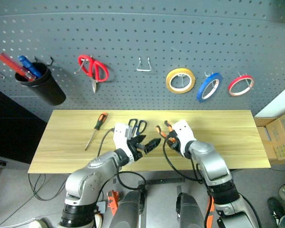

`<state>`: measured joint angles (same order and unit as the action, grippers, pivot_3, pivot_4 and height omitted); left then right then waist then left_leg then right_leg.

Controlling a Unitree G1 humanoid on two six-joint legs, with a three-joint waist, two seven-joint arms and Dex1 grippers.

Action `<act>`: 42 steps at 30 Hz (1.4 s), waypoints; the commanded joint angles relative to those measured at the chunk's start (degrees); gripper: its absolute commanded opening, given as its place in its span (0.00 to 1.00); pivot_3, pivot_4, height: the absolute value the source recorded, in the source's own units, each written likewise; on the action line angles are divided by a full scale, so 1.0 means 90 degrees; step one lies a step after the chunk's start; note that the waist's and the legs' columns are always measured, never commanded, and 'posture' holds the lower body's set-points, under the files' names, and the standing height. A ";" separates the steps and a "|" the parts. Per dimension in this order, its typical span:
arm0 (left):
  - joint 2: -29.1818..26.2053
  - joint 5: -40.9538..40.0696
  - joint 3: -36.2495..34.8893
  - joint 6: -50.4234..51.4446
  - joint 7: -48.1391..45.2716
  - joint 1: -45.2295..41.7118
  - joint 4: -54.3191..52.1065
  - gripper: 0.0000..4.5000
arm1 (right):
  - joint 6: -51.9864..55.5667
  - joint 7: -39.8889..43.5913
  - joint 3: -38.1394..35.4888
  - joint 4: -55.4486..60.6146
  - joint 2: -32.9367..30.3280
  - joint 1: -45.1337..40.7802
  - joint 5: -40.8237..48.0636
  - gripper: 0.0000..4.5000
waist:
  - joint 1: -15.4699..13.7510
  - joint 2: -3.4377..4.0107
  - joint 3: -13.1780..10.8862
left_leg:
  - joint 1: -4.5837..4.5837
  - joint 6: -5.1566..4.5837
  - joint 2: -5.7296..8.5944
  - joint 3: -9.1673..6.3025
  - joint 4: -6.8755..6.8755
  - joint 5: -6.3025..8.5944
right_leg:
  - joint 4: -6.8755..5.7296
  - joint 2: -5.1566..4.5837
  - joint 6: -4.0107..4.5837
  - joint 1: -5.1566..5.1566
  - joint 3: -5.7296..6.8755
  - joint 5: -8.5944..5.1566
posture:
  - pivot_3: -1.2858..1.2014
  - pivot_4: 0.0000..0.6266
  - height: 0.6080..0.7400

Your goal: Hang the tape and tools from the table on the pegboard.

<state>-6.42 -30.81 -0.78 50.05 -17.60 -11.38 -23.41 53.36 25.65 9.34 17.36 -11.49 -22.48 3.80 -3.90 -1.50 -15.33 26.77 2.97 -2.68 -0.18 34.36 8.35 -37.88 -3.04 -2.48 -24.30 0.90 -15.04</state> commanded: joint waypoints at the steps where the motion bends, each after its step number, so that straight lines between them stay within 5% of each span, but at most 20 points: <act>1: -0.0029 -0.0603 -0.0393 -0.0149 -0.0208 0.0217 -0.0671 1.00 | -0.0247 -0.0252 -0.0457 0.0731 0.0443 -0.0275 0.0437 0.39 | 0.0005 -0.0006 0.0095 | -0.0001 0.0002 0.0001 0.0001 0.0000 -0.0001 | 0.0002 0.0000 0.0001 0.0001 -0.0001 0.0001 | 0.60 0.16 1.00; 11: -0.0318 -0.0807 -0.1109 -0.0743 -0.0213 -0.0595 0.0189 1.00 | -0.3723 -0.0969 -0.0613 -0.1987 0.1473 -0.2440 0.0176 0.39 | -0.0051 -0.0062 0.0648 | -0.0025 -0.0004 0.0002 0.0002 0.0021 -0.0020 | 0.0016 0.0012 0.0007 0.0034 -0.0002 0.0043 | 0.61 0.00 1.00; 22: -0.0440 -0.0458 -0.1036 -0.1401 -0.0221 -0.1595 0.1306 1.00 | -0.7833 -0.2351 -0.1002 -0.6924 0.1615 -0.5006 -0.0408 0.39 | -0.0084 -0.0100 0.0833 | -0.0096 -0.0023 -0.0003 0.0020 -0.0023 -0.0059 | 0.0106 0.0025 0.0018 0.0114 -0.0019 0.0135 | 0.63 0.00 1.00; 30: -0.0482 -0.0486 -0.0956 -0.1284 -0.0109 -0.1274 0.1011 1.00 | -0.8742 -0.2491 -0.1084 -0.9100 0.1911 -0.5683 -0.0449 0.39 | -0.0114 -0.0105 0.0852 | -0.0100 -0.0021 -0.0007 0.0023 -0.0046 -0.0062 | 0.0094 0.0027 0.0019 0.0106 -0.0025 0.0135 | 0.65 0.03 1.00; 42: -0.0469 -0.0647 -0.1161 -0.1302 0.0300 -0.1383 0.0685 1.00 | -0.9014 -0.2466 -0.1421 -0.9807 0.1831 -0.6304 -0.0370 0.39 | -0.0449 -0.0101 0.0850 | -0.0103 -0.0021 -0.0012 0.0016 -0.0043 -0.0062 | 0.0091 0.0037 0.0021 0.0104 -0.0026 0.0134 | 0.67 0.08 1.00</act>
<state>-10.52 -35.88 -10.31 39.54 -15.27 -22.23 -15.24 -25.05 3.66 -1.83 -72.45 5.93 -75.95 -0.42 -7.94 -2.41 -7.69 25.85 2.78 -2.79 -0.04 33.97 7.79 -37.06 -2.71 -2.29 -23.36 0.66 -13.84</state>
